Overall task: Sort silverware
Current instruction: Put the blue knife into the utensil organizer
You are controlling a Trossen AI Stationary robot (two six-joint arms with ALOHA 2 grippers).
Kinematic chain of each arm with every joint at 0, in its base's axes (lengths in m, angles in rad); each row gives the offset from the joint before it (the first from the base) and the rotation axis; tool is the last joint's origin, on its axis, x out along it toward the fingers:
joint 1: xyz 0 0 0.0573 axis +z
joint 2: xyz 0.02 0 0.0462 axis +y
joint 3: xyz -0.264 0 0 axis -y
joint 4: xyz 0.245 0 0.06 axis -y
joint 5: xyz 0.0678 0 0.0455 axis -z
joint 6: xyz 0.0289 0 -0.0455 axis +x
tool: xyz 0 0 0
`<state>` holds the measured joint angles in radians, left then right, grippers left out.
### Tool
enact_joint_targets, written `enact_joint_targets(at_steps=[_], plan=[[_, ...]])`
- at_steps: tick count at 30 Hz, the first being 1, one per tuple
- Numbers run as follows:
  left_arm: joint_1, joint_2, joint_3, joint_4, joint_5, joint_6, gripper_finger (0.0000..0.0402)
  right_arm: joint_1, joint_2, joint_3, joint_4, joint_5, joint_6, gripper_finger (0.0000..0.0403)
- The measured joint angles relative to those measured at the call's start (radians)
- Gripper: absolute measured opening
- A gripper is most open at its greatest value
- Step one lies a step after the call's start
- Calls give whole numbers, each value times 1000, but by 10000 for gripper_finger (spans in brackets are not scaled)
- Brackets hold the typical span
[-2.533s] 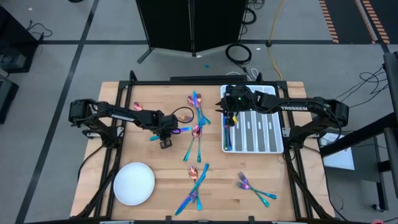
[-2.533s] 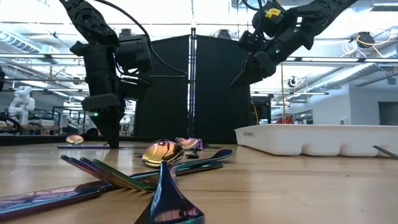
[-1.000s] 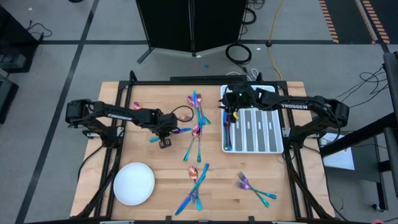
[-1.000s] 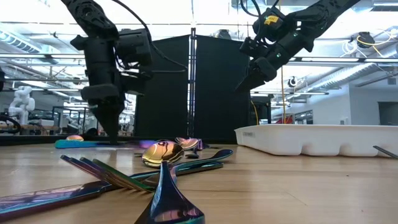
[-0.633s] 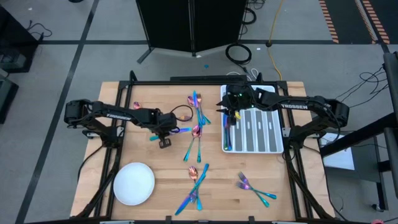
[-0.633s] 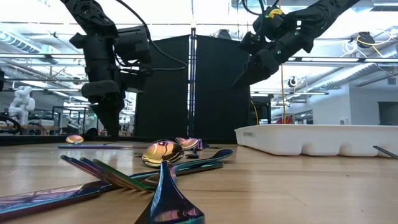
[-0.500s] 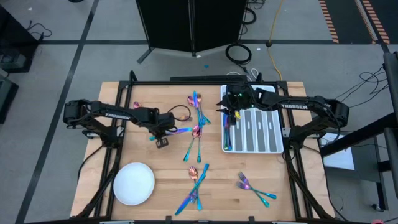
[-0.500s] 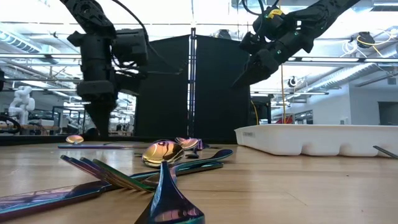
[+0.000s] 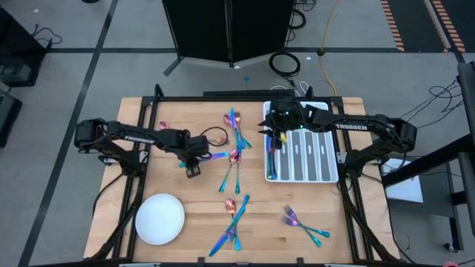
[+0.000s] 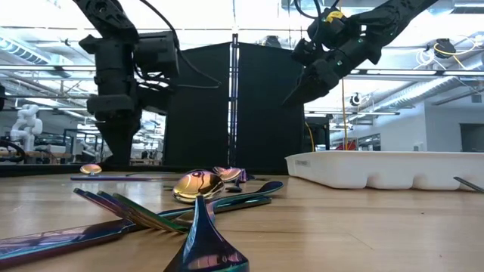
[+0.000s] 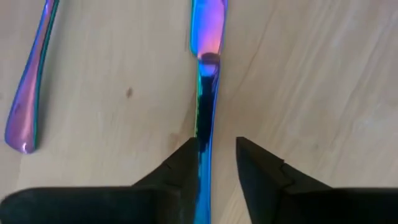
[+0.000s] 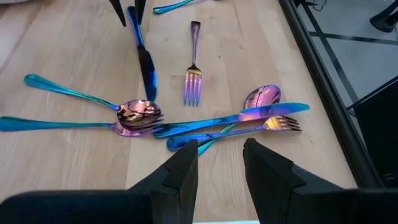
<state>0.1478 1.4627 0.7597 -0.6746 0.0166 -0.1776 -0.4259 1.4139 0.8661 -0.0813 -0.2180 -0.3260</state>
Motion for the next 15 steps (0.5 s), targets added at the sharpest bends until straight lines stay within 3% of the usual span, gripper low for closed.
enact_joint_targets(at_steps=[15], plan=[[0, 109, 4, 42, -29, 14, 128, 0, 0, 0, -14, 0, 0, 114]])
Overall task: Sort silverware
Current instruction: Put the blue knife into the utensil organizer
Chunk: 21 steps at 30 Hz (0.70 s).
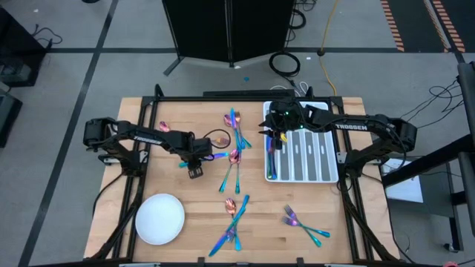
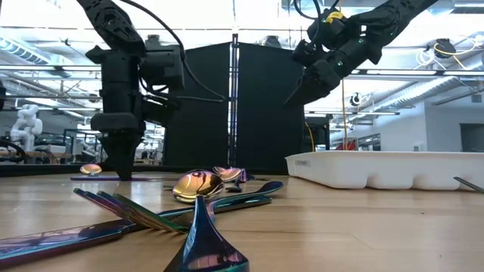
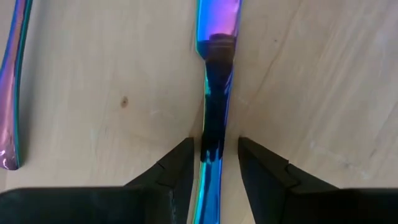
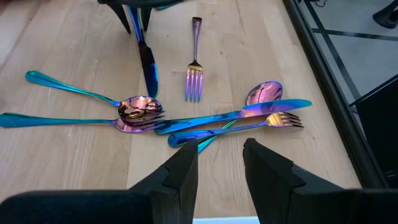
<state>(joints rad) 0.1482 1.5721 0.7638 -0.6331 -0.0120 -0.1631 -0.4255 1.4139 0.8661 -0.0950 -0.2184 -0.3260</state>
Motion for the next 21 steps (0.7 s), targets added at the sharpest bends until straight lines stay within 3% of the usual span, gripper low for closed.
enact_joint_targets(at_steps=[5, 13, 21], plan=[[0, 2, -1, 0, 0, 19, 109, 0, 0, 0, 5, 1, 0, 114], [0, 3, -3, -3, -2, 20, 26, 0, 0, 0, 7, 2, 0, 114], [0, -3, -3, -1, -7, 19, 8, 0, 0, 0, 8, 2, 0, 114]])
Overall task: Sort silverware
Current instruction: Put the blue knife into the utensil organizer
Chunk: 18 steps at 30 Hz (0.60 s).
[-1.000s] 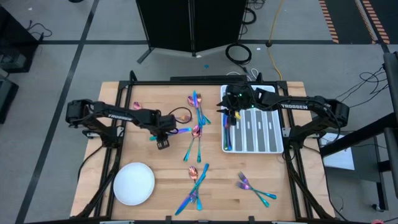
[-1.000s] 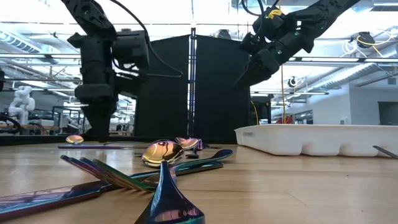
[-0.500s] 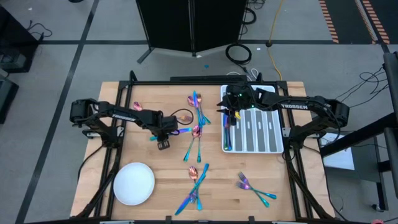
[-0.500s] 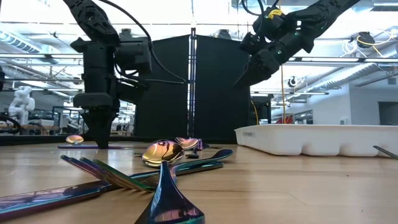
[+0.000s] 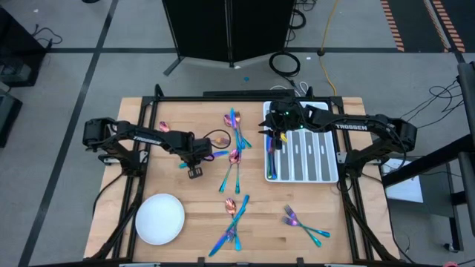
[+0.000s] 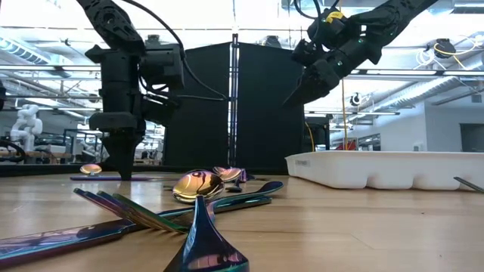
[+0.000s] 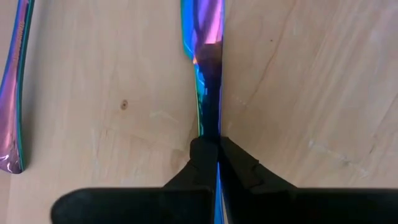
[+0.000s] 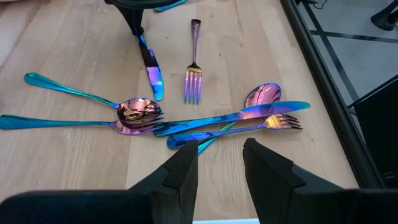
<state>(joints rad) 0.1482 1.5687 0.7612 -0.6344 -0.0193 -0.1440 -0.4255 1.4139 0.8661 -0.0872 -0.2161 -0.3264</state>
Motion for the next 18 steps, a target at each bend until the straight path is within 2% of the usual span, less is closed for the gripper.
enact_joint_targets(at_steps=[18], plan=[[2, -44, -4, -6, 12, 0, 7, 0, 0, 0, 2, 0, -7, 114]])
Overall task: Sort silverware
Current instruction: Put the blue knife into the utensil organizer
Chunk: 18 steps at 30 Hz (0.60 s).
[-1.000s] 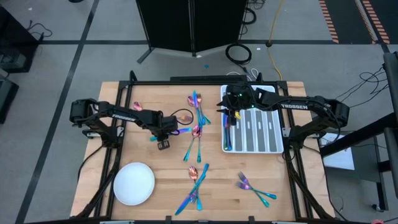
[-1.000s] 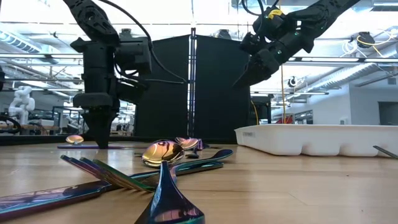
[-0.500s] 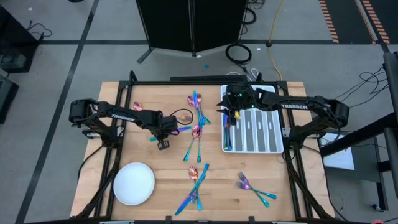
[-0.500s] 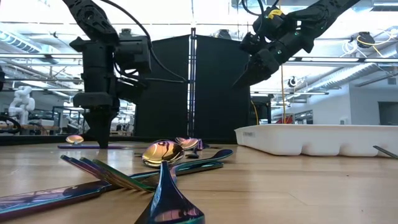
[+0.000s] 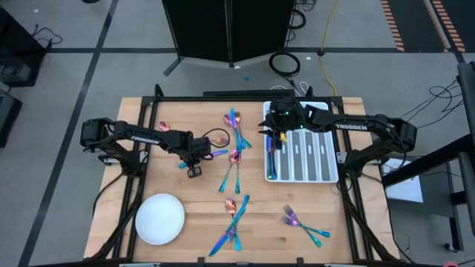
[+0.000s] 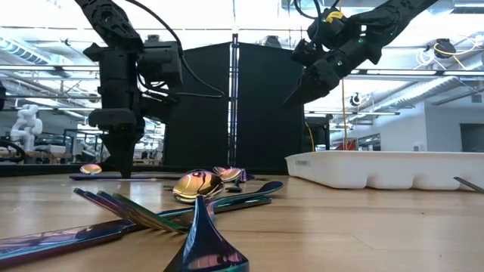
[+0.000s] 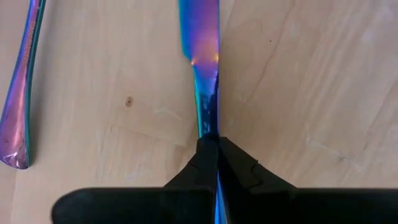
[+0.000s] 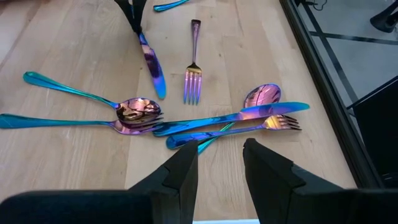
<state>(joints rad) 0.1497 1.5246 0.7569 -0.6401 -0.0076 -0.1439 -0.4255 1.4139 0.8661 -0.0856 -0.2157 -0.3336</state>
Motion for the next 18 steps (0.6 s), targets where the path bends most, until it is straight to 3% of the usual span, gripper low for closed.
enact_joint_targets(at_steps=[4, 9, 14, 18], plan=[[3, -2, 1, 0, 10, 1, 7, 0, 0, 0, 0, -18, -1, 114], [24, -2, 1, 0, 66, 1, 8, 0, 35, 0, 44, -179, -10, 114], [44, -24, 2, 6, 91, 26, 3, 17, 166, 1, 249, -232, 105, 114], [54, -45, 2, 11, 107, 50, 2, 62, 302, 75, 251, -247, 132, 114]])
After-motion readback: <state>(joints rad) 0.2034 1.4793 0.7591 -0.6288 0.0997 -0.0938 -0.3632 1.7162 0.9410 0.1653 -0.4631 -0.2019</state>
